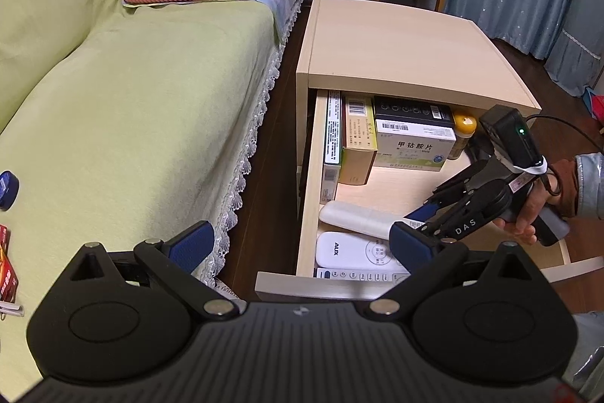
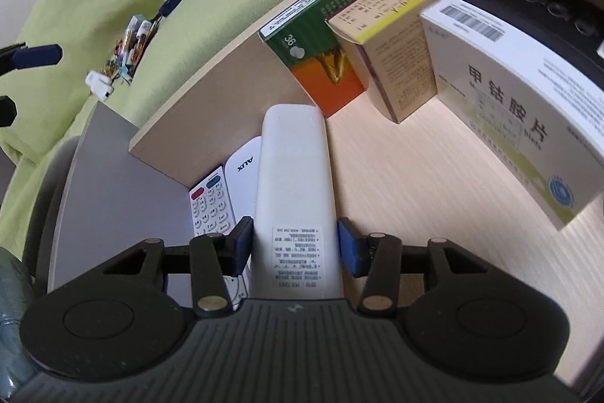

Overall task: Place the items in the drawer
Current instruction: 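Lower the held remote into the open drawer beside the other remotes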

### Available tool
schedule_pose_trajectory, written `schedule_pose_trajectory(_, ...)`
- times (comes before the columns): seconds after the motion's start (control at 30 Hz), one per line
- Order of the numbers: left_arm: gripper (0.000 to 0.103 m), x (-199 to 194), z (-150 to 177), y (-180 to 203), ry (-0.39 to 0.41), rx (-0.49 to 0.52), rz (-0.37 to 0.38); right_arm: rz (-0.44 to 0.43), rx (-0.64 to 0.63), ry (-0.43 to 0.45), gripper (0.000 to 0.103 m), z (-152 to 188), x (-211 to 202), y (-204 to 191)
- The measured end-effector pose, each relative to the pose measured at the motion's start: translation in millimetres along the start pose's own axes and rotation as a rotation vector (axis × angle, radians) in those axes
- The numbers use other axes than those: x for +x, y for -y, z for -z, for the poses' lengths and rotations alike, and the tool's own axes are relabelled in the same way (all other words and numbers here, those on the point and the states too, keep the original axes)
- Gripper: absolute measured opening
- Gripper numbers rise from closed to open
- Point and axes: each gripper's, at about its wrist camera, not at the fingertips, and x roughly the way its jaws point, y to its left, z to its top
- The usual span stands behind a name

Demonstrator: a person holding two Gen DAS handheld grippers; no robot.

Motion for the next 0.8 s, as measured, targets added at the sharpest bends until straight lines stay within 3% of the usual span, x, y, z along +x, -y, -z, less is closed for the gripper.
schedule_pose_trajectory(0.4, 0.1, 3, 2, -1, -0.003, -0.005, 0.009, 0.103, -0.062, -0.042, 0.046, -13, -1, -11)
schedule_pose_trajectory(0.7, 0.1, 6, 5, -5, -0.009, -0.014, 0.016, 0.315, -0.408, -0.083, 0.046, 13, -6, -60)
schedule_pose_trajectory(0.8, 0.1, 7, 4, -5, -0.008, -0.015, 0.019, 0.336, -0.44, -0.091, 0.041, 16, -5, -61)
